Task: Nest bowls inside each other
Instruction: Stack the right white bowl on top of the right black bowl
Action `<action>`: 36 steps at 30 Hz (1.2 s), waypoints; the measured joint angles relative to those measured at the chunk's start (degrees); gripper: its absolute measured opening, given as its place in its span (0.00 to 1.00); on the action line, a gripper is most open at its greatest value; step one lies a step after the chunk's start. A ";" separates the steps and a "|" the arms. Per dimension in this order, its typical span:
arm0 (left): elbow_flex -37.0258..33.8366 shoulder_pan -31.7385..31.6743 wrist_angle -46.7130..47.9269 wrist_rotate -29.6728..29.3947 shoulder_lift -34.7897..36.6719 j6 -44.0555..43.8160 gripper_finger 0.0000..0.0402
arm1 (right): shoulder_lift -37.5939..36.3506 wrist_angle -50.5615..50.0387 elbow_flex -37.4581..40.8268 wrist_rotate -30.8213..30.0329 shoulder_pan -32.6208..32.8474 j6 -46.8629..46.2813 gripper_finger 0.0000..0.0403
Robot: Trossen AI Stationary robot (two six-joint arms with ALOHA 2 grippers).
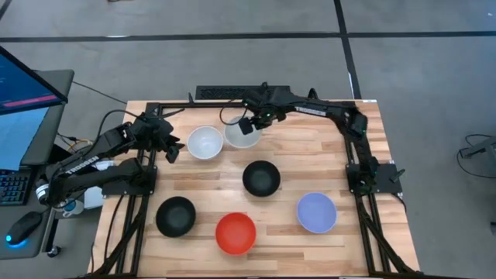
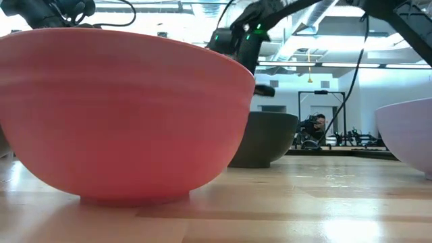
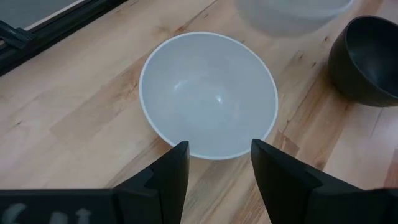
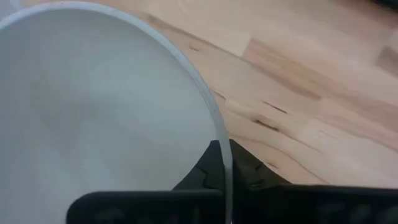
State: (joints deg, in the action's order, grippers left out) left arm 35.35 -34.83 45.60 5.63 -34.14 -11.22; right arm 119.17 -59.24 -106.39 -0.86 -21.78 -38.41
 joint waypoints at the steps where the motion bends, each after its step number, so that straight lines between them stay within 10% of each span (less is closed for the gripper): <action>1: 0.00 0.00 -0.02 0.00 0.01 0.00 0.41 | -1.29 -0.82 -0.03 0.02 0.00 0.21 0.04; 36: 0.00 0.00 0.20 -2.01 -0.01 -1.05 0.41 | -25.22 12.78 33.63 -1.05 21.77 -15.17 0.07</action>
State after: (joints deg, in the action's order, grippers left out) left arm 35.35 -34.83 45.80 3.62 -34.15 -12.27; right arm 93.95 -46.46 -72.75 -1.91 -0.01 -53.58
